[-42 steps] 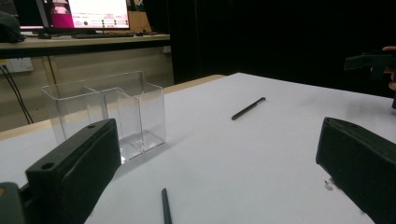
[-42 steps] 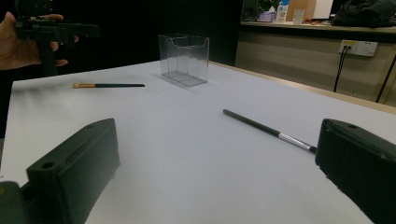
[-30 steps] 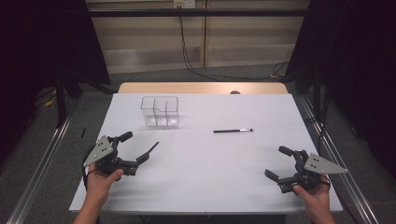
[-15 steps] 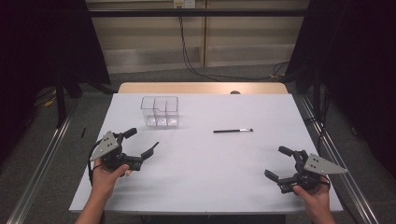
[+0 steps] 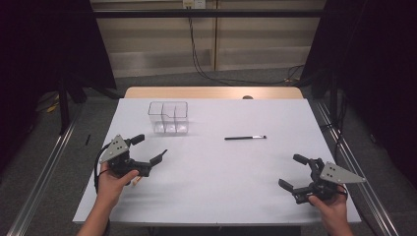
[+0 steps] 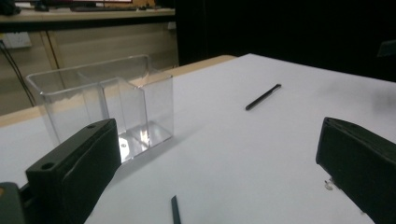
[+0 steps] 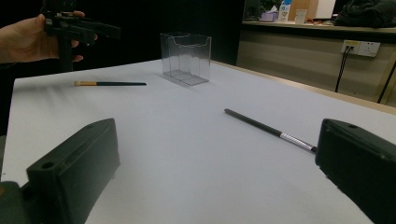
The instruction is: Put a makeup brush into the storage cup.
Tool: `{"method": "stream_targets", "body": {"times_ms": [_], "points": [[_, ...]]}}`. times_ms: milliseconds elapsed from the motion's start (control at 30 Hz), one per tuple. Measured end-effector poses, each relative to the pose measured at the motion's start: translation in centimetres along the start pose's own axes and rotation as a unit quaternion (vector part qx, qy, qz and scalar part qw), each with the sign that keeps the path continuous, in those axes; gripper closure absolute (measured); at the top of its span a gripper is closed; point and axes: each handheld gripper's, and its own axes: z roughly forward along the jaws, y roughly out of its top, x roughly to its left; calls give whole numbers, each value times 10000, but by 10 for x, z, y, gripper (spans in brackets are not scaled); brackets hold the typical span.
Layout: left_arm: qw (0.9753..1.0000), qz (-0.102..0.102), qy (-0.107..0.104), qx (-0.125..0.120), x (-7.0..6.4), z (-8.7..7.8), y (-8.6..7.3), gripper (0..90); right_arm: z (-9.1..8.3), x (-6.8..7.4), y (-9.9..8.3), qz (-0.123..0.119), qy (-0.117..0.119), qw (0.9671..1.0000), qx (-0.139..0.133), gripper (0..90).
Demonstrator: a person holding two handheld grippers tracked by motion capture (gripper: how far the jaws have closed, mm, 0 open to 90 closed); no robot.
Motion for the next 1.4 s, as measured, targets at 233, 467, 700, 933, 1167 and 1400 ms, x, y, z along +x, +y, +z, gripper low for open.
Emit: {"method": "stream_targets", "body": {"times_ms": [233,467,700,933,1167,1400], "points": [[9956,-292,97,880,3,10,1,0,0,0,0,-9,20,10000,33,0],[9830,-523,129,1756,9,16,4,0,0,0,0,-5,14,10000,30,0],[9567,-675,137,2829,15,21,7,0,0,-1,0,-13,30,10000,44,0],[9311,-741,110,3569,19,27,10,0,0,-1,0,-17,32,10000,43,0],[9016,-838,156,4242,16,35,10,22,0,-1,0,-9,33,10000,39,0],[8773,-1024,237,4683,15,39,12,150,0,-1,0,2,43,10000,33,0]]}}
